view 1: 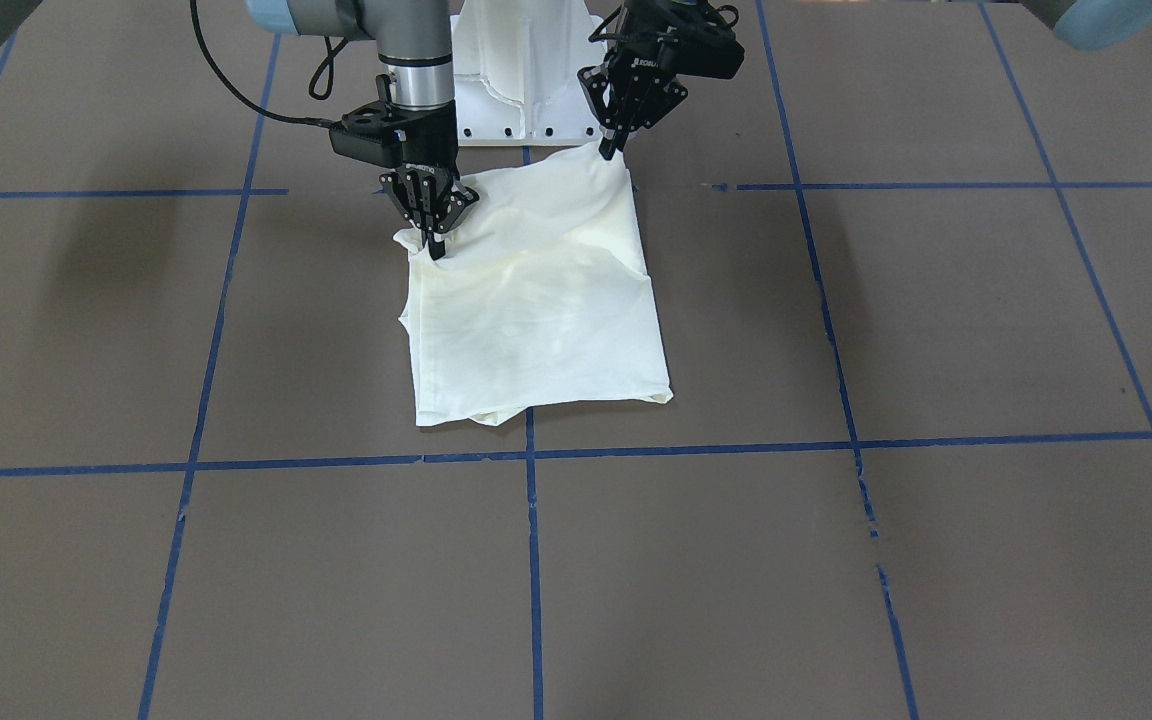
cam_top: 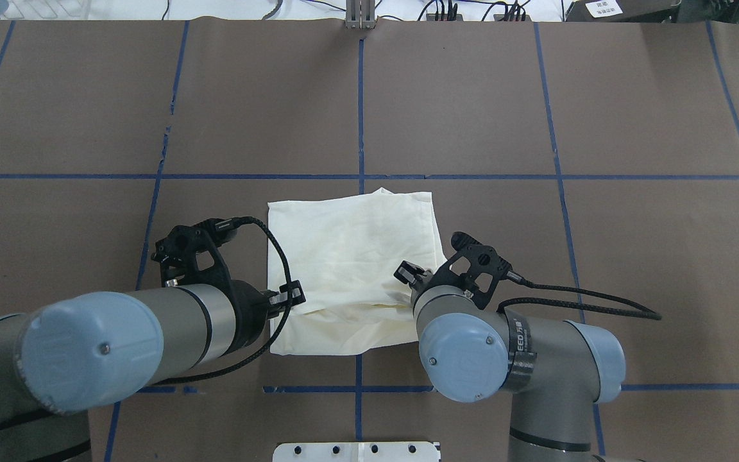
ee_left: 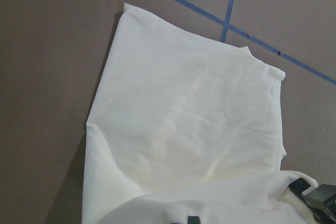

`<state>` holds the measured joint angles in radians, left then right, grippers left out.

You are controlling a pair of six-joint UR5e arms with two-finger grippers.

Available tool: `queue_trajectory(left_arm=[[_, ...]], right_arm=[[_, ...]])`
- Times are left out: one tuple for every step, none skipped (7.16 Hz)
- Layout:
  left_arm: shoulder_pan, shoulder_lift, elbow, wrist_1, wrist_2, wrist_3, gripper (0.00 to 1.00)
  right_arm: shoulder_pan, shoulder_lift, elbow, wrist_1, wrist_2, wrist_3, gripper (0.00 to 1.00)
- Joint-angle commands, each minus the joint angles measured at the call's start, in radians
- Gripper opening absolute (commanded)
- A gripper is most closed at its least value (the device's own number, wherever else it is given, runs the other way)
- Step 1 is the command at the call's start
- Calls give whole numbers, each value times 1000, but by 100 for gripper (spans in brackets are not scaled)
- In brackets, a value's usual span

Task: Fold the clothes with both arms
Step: 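Lift the near edge with both grippers and fold it toward the far edge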

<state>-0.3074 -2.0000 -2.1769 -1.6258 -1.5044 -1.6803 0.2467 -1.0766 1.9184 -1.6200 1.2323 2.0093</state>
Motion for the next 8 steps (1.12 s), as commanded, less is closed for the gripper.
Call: queue_trajectory(left_arm=[[-90,-42,124,-11,-17,85,0],[-114,-52,175,-25,-17,102,0],[-124,-66,236,-66,-17,102,0],[-136,-74,282,-106,-17,111,0],[-157,-74,316,-135,-17,129,0],[-176,-79,353,-158,-17,132,0],[-179,-89,383,-164,-17,145,0],[-179,-101,394,-164,-17,145,0]], right_arm=[[46,64,-128,40,9,-30,0],[60,96,-207,87,9,-38,0],[77,107,-264,130,10,-50,0],[94,107,-291,153,21,-75,0],[109,107,-292,153,35,-84,0],[118,107,-292,153,41,-96,0],[118,106,-298,153,42,-100,0],[118,106,-305,153,44,-109,0]])
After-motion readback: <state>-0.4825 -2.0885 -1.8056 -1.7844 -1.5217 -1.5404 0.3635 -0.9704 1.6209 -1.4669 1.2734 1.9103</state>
